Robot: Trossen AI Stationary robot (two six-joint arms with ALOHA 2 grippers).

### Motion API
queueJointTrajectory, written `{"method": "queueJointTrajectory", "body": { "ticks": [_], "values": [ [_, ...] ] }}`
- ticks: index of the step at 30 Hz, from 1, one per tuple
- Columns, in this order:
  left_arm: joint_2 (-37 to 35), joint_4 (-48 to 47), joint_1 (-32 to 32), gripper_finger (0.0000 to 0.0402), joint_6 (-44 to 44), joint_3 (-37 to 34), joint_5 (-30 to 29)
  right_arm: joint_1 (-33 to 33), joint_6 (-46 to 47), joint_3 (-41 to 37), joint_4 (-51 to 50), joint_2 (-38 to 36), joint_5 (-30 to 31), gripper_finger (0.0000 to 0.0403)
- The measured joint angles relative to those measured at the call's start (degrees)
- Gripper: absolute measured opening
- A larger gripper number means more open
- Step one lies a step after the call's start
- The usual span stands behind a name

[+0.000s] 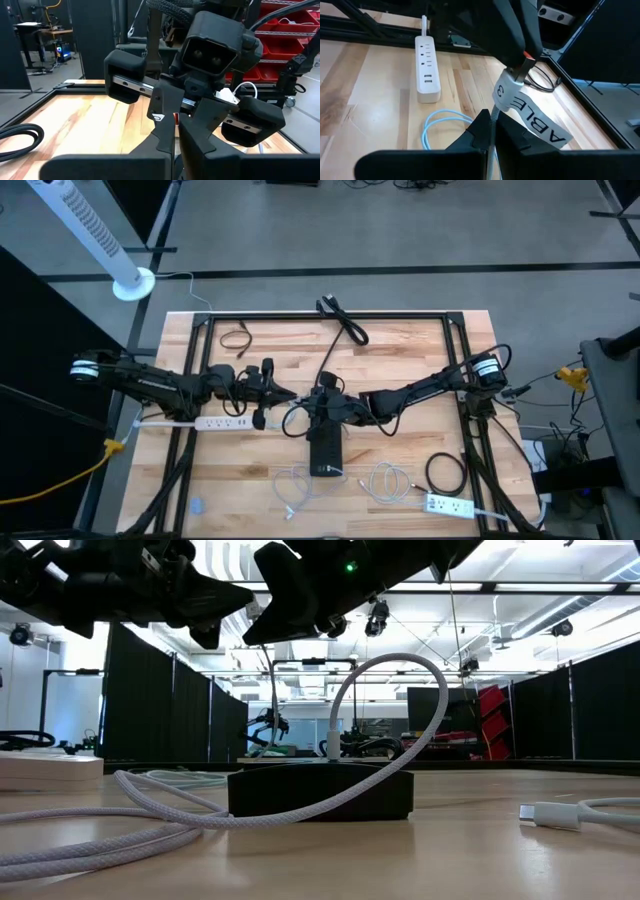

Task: Insert USB
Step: Insert the light blue charger cable into the purple charger adapter

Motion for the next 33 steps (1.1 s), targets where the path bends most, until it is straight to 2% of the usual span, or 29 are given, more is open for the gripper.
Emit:
{"method": "queueJointTrajectory", "body": {
  "ticks": [4, 14, 16, 20, 25, 33],
  "values": [
    [0.00, 0.00, 0.00, 0.0001, 0.02, 0.00, 0.00, 0.00, 0.51, 0.00, 0.03, 0.00, -0.07, 0.0009],
    [0.00, -1.78, 0.01, 0.0000, 0.08, 0.00, -0.06, -0.44, 3.68, -0.02, 0.72, 0.02, 1.49, 0.0059],
    [0.00, -1.81, 0.02, 0.0000, 0.08, 0.00, -0.10, -0.46, 3.94, -0.02, 0.68, 0.02, 2.07, 0.0055],
    [0.00, -1.84, 0.02, 0.0000, 0.11, 0.00, -0.27, -0.44, 2.95, -0.02, 0.61, 0.02, 2.10, 0.0010],
    [-0.72, -5.06, 0.04, 0.0004, 2.61, 0.00, 1.45, -0.44, 1.96, -0.07, -0.36, 0.10, 2.25, 0.0004],
    [-9.06, -19.31, 0.02, 0.0056, 2.18, 0.35, 1.46, 0.02, -2.76, -0.07, -1.56, 0.13, 2.69, 0.0002]
  ]
}}
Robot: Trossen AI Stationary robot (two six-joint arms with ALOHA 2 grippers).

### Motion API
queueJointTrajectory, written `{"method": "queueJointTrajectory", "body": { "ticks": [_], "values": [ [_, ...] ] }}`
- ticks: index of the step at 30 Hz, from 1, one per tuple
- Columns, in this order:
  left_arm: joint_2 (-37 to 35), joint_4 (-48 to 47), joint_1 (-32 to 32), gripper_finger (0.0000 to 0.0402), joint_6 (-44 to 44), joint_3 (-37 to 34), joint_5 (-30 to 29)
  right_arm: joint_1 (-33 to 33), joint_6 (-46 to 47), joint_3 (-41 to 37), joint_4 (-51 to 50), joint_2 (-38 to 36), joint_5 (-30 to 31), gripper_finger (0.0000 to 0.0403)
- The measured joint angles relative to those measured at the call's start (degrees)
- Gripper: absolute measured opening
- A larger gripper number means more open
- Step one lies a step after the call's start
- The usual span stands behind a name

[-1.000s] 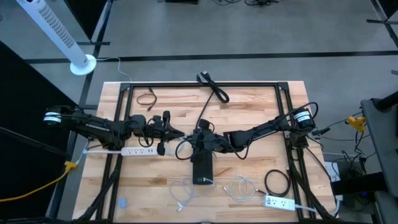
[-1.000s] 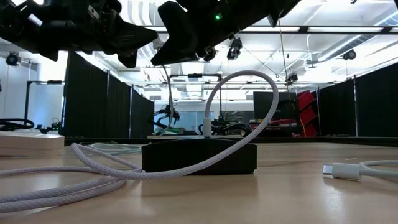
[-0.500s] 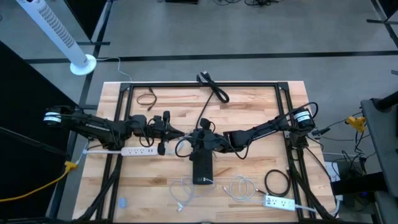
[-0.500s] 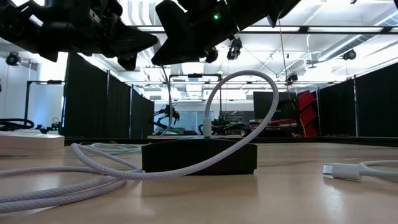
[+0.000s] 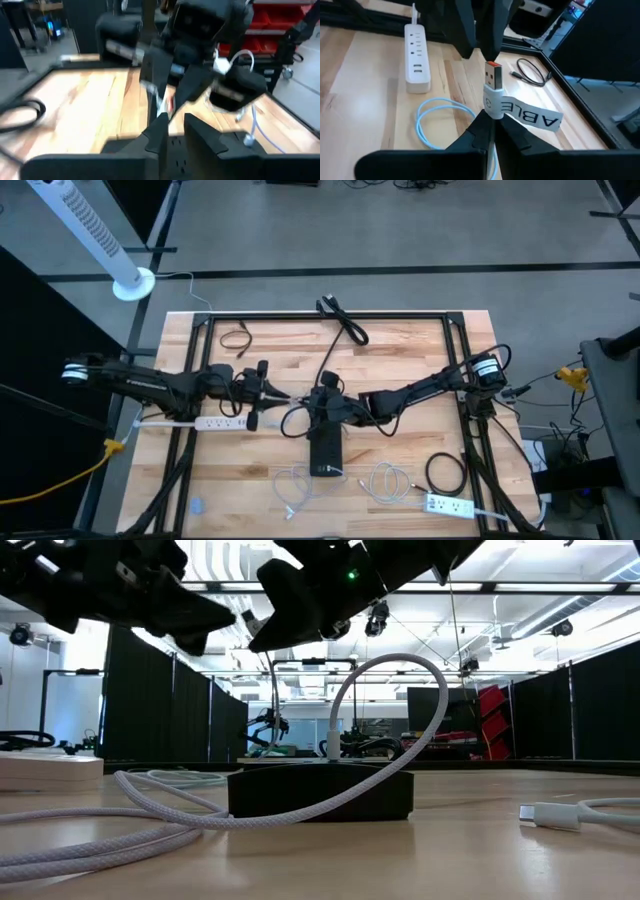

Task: Insert USB
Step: Insert the light blue charger cable into the purple charger adapter

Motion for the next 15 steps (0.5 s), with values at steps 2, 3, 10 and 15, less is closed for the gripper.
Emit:
{"method": "queueJointTrajectory", "body": {
  "ticks": [2, 3, 10, 15],
  "values": [
    [-2.18, -6.01, 0.00, 0.0066, -1.29, 0.99, -0.15, 0.02, -0.92, 0.02, 0.35, -0.02, -0.01, 0.0001],
    [-3.09, -9.10, 0.00, 0.0069, -2.60, 1.87, -0.16, -0.04, -1.22, 0.02, 0.38, -0.02, -0.03, 0.0001],
    [-1.09, -40.07, -4.63, 0.0065, -18.27, 13.70, -0.60, -0.77, -3.58, 0.00, 0.51, -0.04, -0.05, 0.0001],
    [8.47, -61.13, -13.63, 0.0064, -31.15, 22.86, -3.88, -1.30, -4.04, 0.00, 0.39, -0.07, -0.22, 0.0001]
  ]
}}
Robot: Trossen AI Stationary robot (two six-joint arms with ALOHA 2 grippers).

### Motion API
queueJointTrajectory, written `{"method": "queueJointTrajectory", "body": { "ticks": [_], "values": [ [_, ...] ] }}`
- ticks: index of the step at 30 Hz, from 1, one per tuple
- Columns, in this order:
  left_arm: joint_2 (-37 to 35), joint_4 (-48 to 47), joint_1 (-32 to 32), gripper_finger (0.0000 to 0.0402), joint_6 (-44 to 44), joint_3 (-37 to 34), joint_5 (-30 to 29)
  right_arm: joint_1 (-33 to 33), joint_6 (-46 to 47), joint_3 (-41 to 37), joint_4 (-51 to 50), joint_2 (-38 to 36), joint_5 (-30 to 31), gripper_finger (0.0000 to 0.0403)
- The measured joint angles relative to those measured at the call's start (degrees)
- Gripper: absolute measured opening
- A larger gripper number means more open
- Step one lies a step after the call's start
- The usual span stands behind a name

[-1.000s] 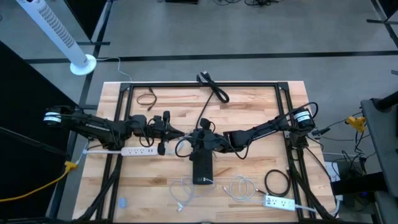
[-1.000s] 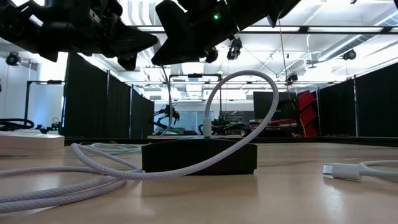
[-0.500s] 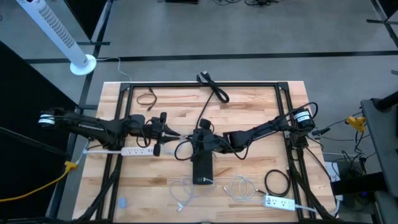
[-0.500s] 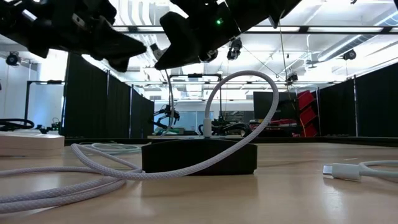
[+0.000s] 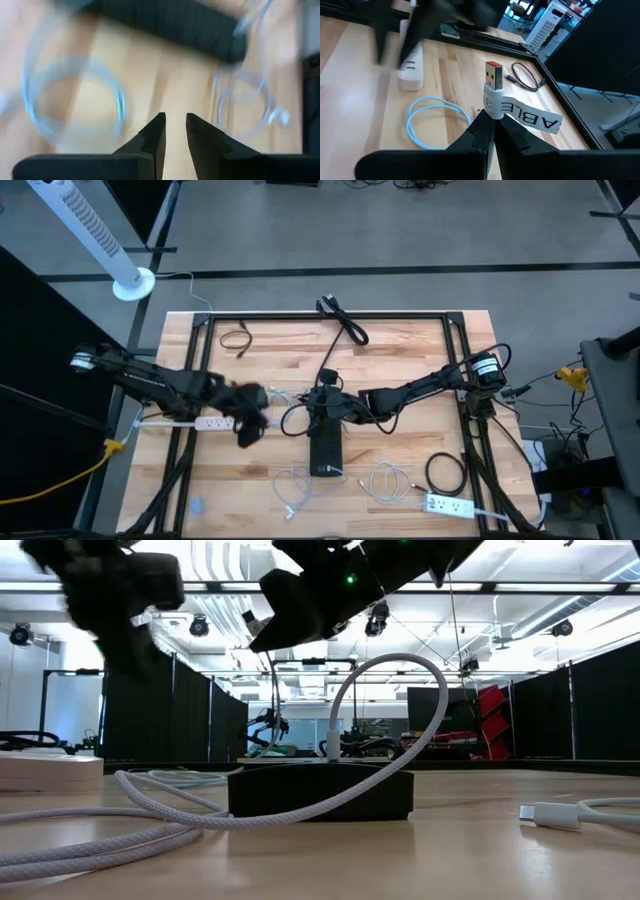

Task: Insert USB
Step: Insert the light blue charger cable into the purple charger adapter

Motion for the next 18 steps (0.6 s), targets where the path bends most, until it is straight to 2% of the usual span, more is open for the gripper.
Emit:
{"method": "queueJointTrajectory", "body": {
  "ticks": [3, 6, 10, 14, 18],
  "values": [
    [6.00, -9.09, -6.02, 0.0064, -8.94, 4.21, 2.77, -0.12, -0.51, -0.10, -1.54, -0.04, 0.04, 0.0000],
    [11.29, -14.67, -11.36, 0.0064, -16.44, 7.73, 11.42, -0.03, 0.75, -0.10, -4.39, -0.04, 0.00, 0.0000],
    [16.94, -15.38, -18.09, 0.0066, -25.77, 11.09, 21.20, 0.44, 4.18, -0.99, -5.82, -0.04, -0.02, 0.0000],
    [20.81, -15.21, -24.10, 0.0085, -31.77, 13.63, 23.30, 2.50, 5.75, -2.24, -5.76, -0.04, -0.03, 0.0000],
    [23.42, -15.43, -27.22, 0.0128, -37.45, 14.03, 23.50, 5.61, 5.77, -3.24, -5.45, -0.04, -0.44, 0.0000]
  ]
}}
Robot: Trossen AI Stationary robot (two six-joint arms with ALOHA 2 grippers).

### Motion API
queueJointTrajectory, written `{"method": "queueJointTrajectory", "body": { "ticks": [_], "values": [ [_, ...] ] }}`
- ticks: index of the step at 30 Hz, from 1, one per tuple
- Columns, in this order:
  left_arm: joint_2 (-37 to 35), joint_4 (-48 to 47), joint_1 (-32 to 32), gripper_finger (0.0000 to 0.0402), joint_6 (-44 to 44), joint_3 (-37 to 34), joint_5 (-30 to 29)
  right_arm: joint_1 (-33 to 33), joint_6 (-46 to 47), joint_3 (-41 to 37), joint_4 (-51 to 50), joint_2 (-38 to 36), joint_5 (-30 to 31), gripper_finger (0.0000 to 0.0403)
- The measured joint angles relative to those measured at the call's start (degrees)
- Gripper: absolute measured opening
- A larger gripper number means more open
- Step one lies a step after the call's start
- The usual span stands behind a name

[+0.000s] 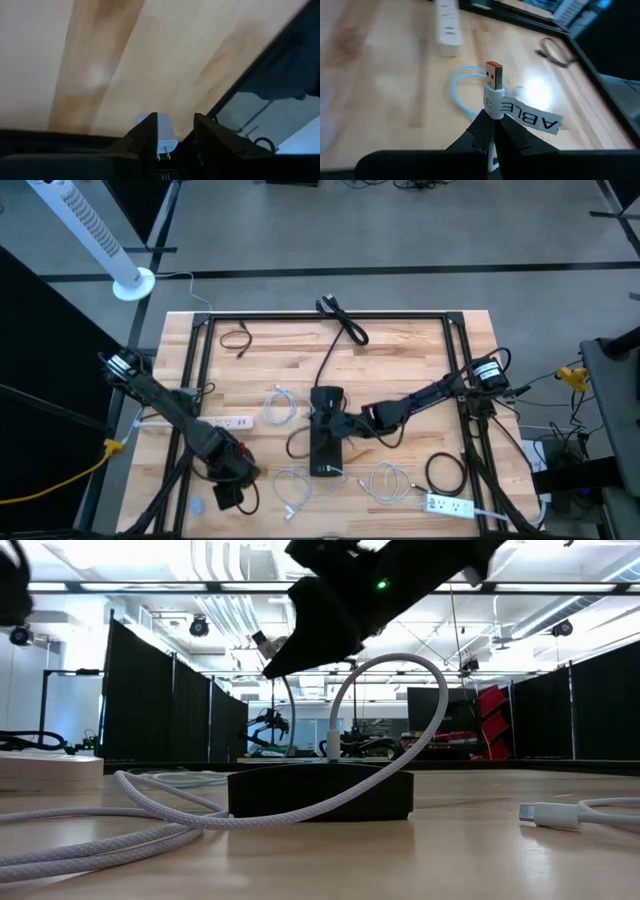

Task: Insert USB
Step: Insert the light blue charger cable into the purple charger adapter

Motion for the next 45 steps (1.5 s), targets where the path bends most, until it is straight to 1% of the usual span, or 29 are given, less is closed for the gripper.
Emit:
{"method": "queueJointTrajectory", "body": {
  "ticks": [4, 9, 12, 15, 20, 24, 27, 34, 38, 40, 41, 42, 44, 45],
  "values": [
    [2.10, 0.12, -2.65, 0.0187, -4.37, -0.15, 0.94, 2.32, 0.01, -0.15, 0.15, 0.00, 0.24, 0.0000],
    [4.84, 1.79, -6.02, 0.0261, -11.10, 0.12, 8.07, 4.20, 0.27, -0.19, 0.24, 0.00, 0.17, 0.0000],
    [6.65, 2.17, -7.92, 0.0288, -12.56, 1.09, 8.97, 4.37, -1.54, -0.42, 1.20, 0.00, 0.20, 0.0000],
    [8.53, 2.52, -9.42, 0.0298, -12.57, 1.40, 8.98, 4.36, -2.45, -0.62, 2.49, 0.00, 0.05, 0.0000],
    [11.28, 2.45, -10.75, 0.0295, -10.03, 1.38, 9.83, 4.35, -2.87, -0.97, 2.66, 0.00, -0.29, 0.0000],
    [13.85, 2.49, -10.78, 0.0289, -7.22, 1.38, 9.76, 4.35, -2.43, -2.18, 3.05, -0.02, -1.70, 0.0000],
    [16.60, 2.21, -10.82, 0.0287, -5.82, 1.38, 9.90, 4.35, -0.95, -3.32, 3.18, -0.02, -1.69, 0.0000],
    [21.53, 1.98, -11.42, 0.0286, -2.28, 1.33, 16.78, 4.37, 2.34, -5.36, 3.01, -0.02, -1.72, 0.0000],
    [22.07, 1.98, -11.97, 0.0282, -0.36, 1.33, 16.17, 4.37, 2.72, -5.44, 3.25, -0.02, -1.68, 0.0000],
    [22.09, 1.98, -12.03, 0.0268, -0.32, 1.33, 15.05, 4.37, 2.72, -5.44, 3.21, -0.02, -1.70, 0.0000],
    [22.10, 1.99, -12.03, 0.0255, -0.33, 1.33, 14.97, 4.37, 2.69, -5.44, 3.19, -0.02, -1.68, 0.0000],
    [22.10, 1.99, -12.00, 0.0237, -0.39, 1.33, 14.90, 4.37, 2.67, -5.44, 3.23, -0.02, -1.68, 0.0000],
    [22.10, 2.00, -12.00, 0.0187, -0.96, 1.34, 14.02, 4.37, 2.67, -5.44, 3.24, -0.02, -1.68, 0.0000],
    [22.09, 1.84, -11.98, 0.0186, -1.00, 1.57, 13.19, 4.37, 2.63, -5.44, 3.22, -0.02, -1.68, 0.0000]
  ]
}}
